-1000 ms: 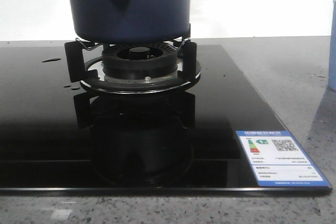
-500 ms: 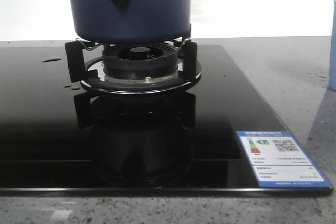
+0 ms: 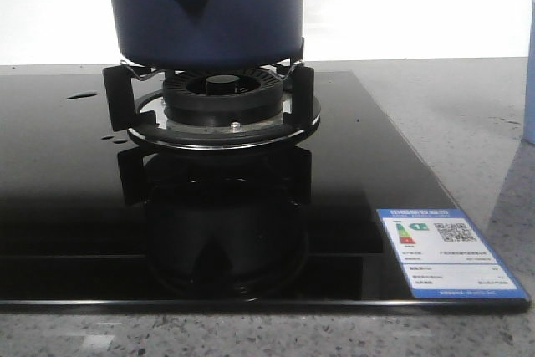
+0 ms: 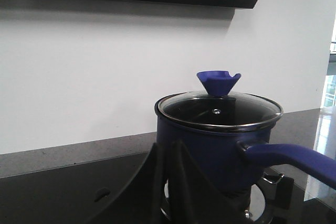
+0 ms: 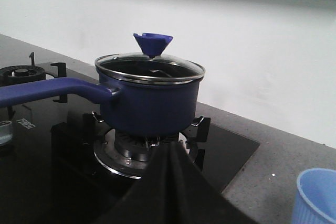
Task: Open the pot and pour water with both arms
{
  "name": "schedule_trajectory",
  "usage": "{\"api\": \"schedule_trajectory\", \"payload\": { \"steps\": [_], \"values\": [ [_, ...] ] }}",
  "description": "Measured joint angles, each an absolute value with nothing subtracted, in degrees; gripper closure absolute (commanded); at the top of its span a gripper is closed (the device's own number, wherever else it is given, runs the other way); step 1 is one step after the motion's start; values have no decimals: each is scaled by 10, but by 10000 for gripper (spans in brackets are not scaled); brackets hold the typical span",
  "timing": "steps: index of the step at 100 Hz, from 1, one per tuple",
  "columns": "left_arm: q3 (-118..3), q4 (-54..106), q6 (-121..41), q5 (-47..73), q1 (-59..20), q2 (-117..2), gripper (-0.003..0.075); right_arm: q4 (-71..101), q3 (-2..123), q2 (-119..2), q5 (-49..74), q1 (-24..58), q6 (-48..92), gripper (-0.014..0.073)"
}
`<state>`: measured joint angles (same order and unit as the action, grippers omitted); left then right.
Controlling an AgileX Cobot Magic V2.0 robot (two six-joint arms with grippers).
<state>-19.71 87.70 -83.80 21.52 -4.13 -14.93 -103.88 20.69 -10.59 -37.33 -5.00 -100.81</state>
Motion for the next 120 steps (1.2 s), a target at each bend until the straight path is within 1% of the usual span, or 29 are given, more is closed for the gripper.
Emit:
{"api": "schedule_trajectory", "payload": {
  "steps": [19, 28, 32, 37, 47, 49, 54, 59, 66, 82, 90, 104, 120],
  "values": [
    [-197, 869, -838, 208, -41, -149, 739, -1039, 207, -106, -374, -50, -1008, 660],
    [-197, 811, -796, 194, -41, -149, 739, -1039, 207, -106, -374, -50, -1008, 660],
    [-197, 753, -750, 189, -41, -149, 739, -1039, 207, -106, -374, -50, -1008, 660],
    [-197, 654, -656, 180, -41, -149, 739, -1039, 207, -106, -374, -50, -1008, 660],
    [-197, 382, -396, 182, -41, -149, 739, -1039, 207, -106, -375, -50, -1008, 660],
    [-196, 347, -346, 183, -41, -149, 739, -1039, 207, -106, -375, -50, -1008, 660],
    [-192, 224, -247, 183, -41, -149, 739, -1039, 207, -106, -375, -50, -1008, 660],
    [-185, 142, -176, 180, -41, -149, 739, -1039, 207, -106, -375, -50, -1008, 660],
    [-167, 67, -117, 154, -41, -148, 739, -1039, 207, -106, -375, -50, -1008, 660],
    [-92, 8, -68, 35, -41, -119, 739, -1039, 207, -106, -375, -50, -1008, 660],
    [-51, 0, -44, 11, -41, -98, 739, -1040, 207, -106, -376, -50, -1008, 660],
    [-1, 0, -15, 22, -41, -54, 739, -1040, 207, -106, -376, -50, -1008, 660],
    [1, 0, 0, 88, -41, -13, 739, -1040, 207, -106, -376, -50, -1008, 660]
  ]
}}
